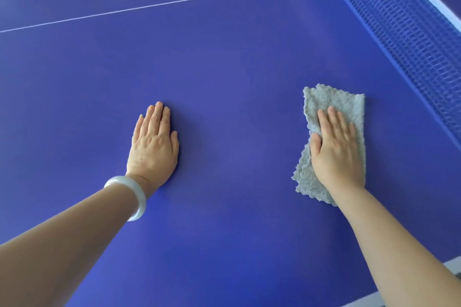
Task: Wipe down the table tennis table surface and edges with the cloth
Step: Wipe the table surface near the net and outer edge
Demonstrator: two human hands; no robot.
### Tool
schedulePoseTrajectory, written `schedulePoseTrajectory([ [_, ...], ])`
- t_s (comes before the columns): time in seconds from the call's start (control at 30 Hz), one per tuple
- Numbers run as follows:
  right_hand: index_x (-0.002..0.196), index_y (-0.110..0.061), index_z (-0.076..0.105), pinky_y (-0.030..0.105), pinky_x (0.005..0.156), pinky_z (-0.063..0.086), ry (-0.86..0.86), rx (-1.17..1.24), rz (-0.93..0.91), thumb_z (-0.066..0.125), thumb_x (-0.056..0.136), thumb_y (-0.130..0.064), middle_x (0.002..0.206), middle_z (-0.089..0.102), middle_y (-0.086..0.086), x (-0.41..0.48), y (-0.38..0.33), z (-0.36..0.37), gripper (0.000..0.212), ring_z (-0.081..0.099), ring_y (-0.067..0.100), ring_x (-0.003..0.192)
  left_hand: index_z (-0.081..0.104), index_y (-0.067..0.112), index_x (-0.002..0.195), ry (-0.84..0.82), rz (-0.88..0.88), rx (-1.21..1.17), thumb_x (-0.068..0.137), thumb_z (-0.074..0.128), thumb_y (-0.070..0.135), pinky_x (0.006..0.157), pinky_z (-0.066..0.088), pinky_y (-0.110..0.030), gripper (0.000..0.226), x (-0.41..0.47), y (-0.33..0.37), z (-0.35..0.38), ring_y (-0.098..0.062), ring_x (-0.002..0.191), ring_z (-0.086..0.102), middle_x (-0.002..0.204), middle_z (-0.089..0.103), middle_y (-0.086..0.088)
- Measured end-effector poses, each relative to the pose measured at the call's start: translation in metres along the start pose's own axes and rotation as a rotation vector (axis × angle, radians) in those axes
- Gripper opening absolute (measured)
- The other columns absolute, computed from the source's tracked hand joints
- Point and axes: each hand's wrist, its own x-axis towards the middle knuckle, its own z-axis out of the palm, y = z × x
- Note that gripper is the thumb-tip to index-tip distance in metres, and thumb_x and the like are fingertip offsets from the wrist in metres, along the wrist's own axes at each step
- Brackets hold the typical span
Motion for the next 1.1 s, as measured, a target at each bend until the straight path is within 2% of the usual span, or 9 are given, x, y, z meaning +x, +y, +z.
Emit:
schedulePoseTrajectory([
  [0.1,0.156,-0.016,0.024,0.04,0.125,0.007,0.01,0.013,-0.013,0.026,0.104,-0.031,0.164,0.017,0.006,0.0,0.003,0.001,0.055,0.012,0.019,0.153,0.024,-0.003,0.151,-0.024,0.011,0.064,0.098,0.039,0.007,0.123,0.006,-0.046,0.056,0.002,0.016,-0.004,-0.035,0.151,0.007,0.162,0.013,-0.019],
  [0.17,0.157,-0.017,0.023,0.04,0.125,0.007,0.013,0.018,-0.014,0.026,0.104,-0.031,0.164,0.017,0.005,0.001,0.005,0.002,0.055,0.011,0.018,0.153,0.034,-0.004,0.147,-0.012,0.201,0.076,0.091,0.046,-0.002,0.122,0.013,-0.05,0.058,-0.003,0.048,-0.002,-0.04,0.149,0.014,0.16,0.02,-0.022],
  [0.27,0.157,-0.017,0.023,0.041,0.125,0.008,0.023,0.017,-0.024,0.026,0.104,-0.031,0.165,0.017,0.004,-0.001,0.005,0.003,0.055,0.01,0.017,0.153,0.027,0.002,0.152,-0.023,0.399,0.028,0.098,0.041,0.012,0.124,0.006,-0.044,0.057,-0.006,0.107,0.014,-0.03,0.151,0.01,0.163,0.014,-0.016],
  [0.37,0.157,-0.016,0.022,0.041,0.125,0.007,0.007,0.006,-0.009,0.025,0.105,-0.031,0.165,0.016,0.005,-0.002,0.003,0.001,0.054,0.009,0.018,0.153,0.011,0.008,0.157,-0.056,0.33,0.022,0.103,0.024,0.029,0.123,-0.003,-0.041,0.059,-0.004,0.134,0.029,-0.022,0.153,0.0,0.165,0.003,-0.007],
  [0.5,0.157,-0.01,0.018,0.046,0.124,0.011,0.009,0.001,0.078,0.023,0.105,-0.035,0.165,0.013,0.012,-0.038,-0.026,0.001,0.058,0.008,0.025,0.153,0.018,0.009,0.156,-0.078,0.318,0.026,0.102,0.023,0.031,0.124,0.001,-0.04,0.059,-0.005,0.133,0.031,-0.02,0.152,0.007,0.165,0.011,-0.006],
  [0.7,0.157,-0.013,0.021,0.048,0.122,0.021,-0.045,0.044,-0.401,0.027,0.107,-0.037,0.165,0.014,0.005,-0.108,-0.008,0.008,0.056,0.009,0.021,0.153,0.017,0.009,0.156,-0.089,0.315,0.044,0.1,0.014,0.031,0.124,0.001,-0.039,0.06,-0.007,0.134,0.028,-0.02,0.152,0.005,0.164,0.011,-0.006],
  [0.83,0.156,-0.012,0.026,0.046,0.123,0.016,-0.008,0.0,0.02,0.021,0.103,-0.039,0.164,0.018,0.007,-0.074,0.07,-0.009,0.06,0.013,0.021,0.152,0.019,0.009,0.156,-0.076,0.307,0.031,0.099,0.016,0.03,0.124,0.002,-0.038,0.061,-0.007,0.135,0.028,-0.019,0.152,0.005,0.164,0.012,-0.005],
  [0.93,0.157,-0.008,0.019,0.048,0.123,0.014,0.008,-0.009,0.317,0.015,0.102,-0.041,0.164,0.012,0.012,-0.077,0.055,-0.01,0.064,0.009,0.026,0.153,0.022,0.008,0.155,-0.067,0.309,0.015,0.098,0.014,0.032,0.124,0.005,-0.039,0.063,-0.007,0.136,0.029,-0.02,0.152,0.009,0.164,0.015,-0.006],
  [1.1,0.158,-0.01,0.016,0.049,0.123,0.017,-0.039,0.031,-0.176,0.025,0.106,-0.038,0.166,0.01,0.009,-0.141,-0.002,0.008,0.059,0.007,0.026,0.153,0.022,0.008,0.155,-0.077,0.315,0.029,0.096,0.01,0.035,0.124,0.002,-0.037,0.066,-0.008,0.138,0.027,-0.02,0.152,0.009,0.164,0.015,-0.006],
])
